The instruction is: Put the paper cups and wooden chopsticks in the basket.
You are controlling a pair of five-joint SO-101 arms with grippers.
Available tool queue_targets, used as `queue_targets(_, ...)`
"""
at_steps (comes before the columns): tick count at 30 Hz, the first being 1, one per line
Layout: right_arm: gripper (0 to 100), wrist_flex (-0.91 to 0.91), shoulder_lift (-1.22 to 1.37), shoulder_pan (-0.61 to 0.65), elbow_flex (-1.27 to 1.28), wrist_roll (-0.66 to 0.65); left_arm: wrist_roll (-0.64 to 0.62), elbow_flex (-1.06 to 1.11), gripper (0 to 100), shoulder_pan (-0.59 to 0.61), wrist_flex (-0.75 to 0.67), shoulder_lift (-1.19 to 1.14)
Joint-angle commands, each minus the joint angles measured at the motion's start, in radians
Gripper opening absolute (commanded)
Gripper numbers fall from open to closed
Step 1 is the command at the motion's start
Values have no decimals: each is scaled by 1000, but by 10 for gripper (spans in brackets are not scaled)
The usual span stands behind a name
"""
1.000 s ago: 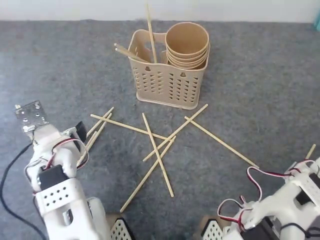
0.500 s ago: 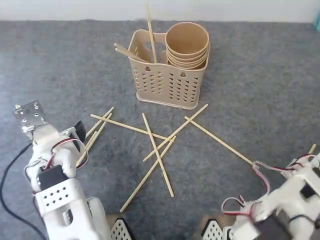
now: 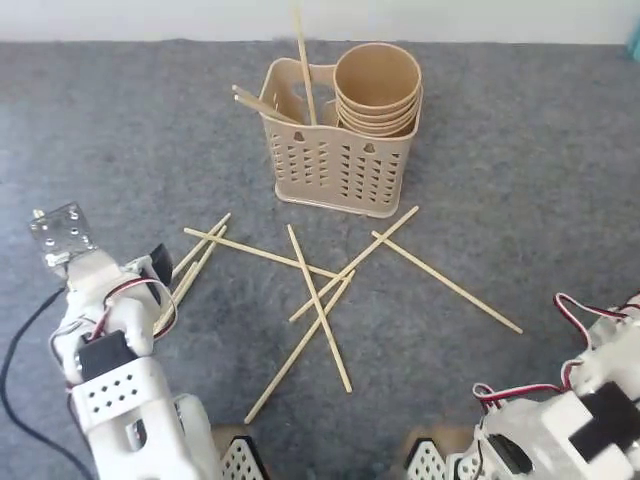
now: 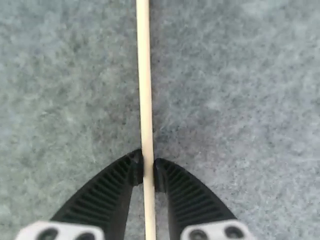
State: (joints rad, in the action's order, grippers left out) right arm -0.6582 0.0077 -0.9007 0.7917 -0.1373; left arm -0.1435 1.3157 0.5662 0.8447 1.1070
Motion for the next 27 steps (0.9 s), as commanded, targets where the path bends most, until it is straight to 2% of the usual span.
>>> queue_targets(1,9,-74,-1,-42,-29,-6,11,-15,266,2,-17,14)
queue_targets(8,9,-390,-380,-50,-40,-71,11,-70,265,5,57,15)
queue_targets(14,8,-591,-739,-47,-2,-77,11,-148,265,68,98,14)
queue_targets(21,8,-641,-1089,-8,150,-77,9,-180,265,124,92,-15)
queue_targets(27,8,-659,-1227,76,193,-78,6,-354,265,183,92,-310)
